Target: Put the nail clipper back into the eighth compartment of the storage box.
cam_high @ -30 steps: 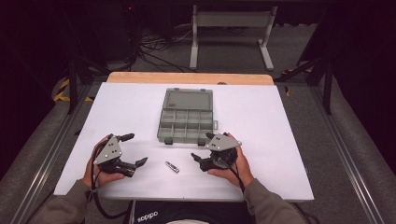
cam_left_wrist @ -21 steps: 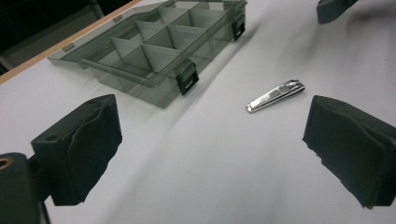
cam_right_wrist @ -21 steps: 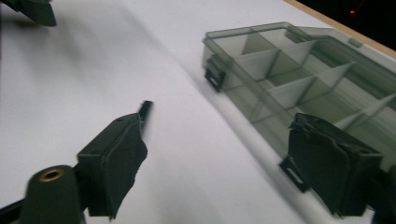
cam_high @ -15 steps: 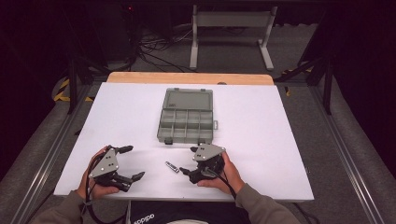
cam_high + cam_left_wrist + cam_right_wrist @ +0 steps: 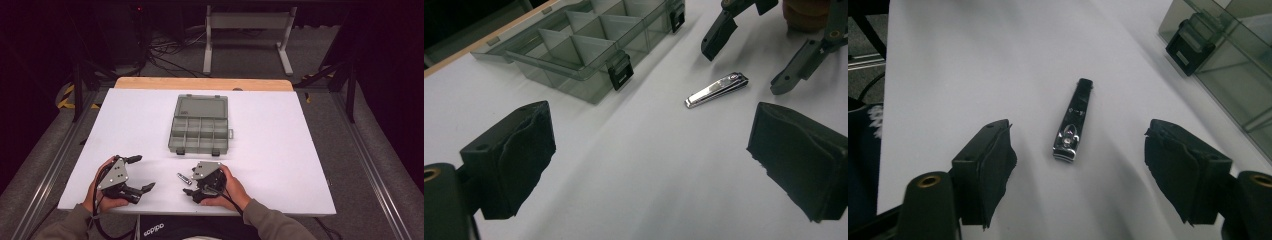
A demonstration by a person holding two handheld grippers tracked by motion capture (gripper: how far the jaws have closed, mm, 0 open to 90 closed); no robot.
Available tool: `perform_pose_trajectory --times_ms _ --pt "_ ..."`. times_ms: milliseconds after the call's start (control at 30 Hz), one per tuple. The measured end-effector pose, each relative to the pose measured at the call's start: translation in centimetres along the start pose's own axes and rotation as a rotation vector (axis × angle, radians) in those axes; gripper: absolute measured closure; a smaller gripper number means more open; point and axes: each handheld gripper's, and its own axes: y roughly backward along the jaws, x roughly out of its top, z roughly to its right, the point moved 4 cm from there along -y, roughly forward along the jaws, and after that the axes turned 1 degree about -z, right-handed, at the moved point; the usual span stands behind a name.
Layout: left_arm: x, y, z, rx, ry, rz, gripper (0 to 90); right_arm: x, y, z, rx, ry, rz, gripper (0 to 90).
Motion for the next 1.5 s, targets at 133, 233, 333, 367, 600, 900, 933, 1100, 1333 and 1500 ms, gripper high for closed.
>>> perform_pose_trajectory --times_ms 133,233,333,367,600,900,933,1100,1333,1500 --pt "0.0 -0.1 -0.1 0.007 0.016 -0.002 6.0 0.2 -0.4 -0.2 -0.019 0.005 -0.013 30.5" --pt "0.0 -0.2 0.0 0.008 0.012 -0.01 6.4 0.6 -0.9 0.1 -0.013 0.002 -0.017 32.0" --pt "-0.1 -0.3 -0.1 0.009 0.016 -0.013 6.4 0.8 -1.2 0.2 -0.012 -0.003 -0.018 34.4" --pt "-0.1 -0.4 -0.2 0.009 0.013 -0.012 6.5 0.8 -1.3 0.3 -0.008 0.001 -0.016 35.4" --pt "0.0 -0.5 -0.1 -0.004 0.021 -0.008 7.0 1.0 -1.5 0.7 0.028 -0.048 -0.021 49.3" --pt "-0.1 -0.6 -0.1 -0.006 0.026 -0.02 7.8 0.7 -1.1 1.1 0.062 -0.049 -0.022 70.0" --pt "-0.1 -0.6 -0.1 -0.005 0.021 -0.02 7.8 0.7 -1.1 1.2 0.064 -0.051 -0.021 72.7" --pt "-0.2 -0.6 -0.2 -0.003 0.024 -0.028 8.1 0.6 -1.1 1.0 0.056 -0.025 -0.014 79.9" --pt "-0.2 -0.7 -0.3 0.005 0.027 -0.033 8.7 0.6 -1.0 0.8 0.038 -0.017 -0.006 80.4" --pt "-0.2 -0.7 -0.4 0.007 0.03 -0.024 8.8 0.6 -0.7 1.0 0.019 -0.003 -0.007 80.4"
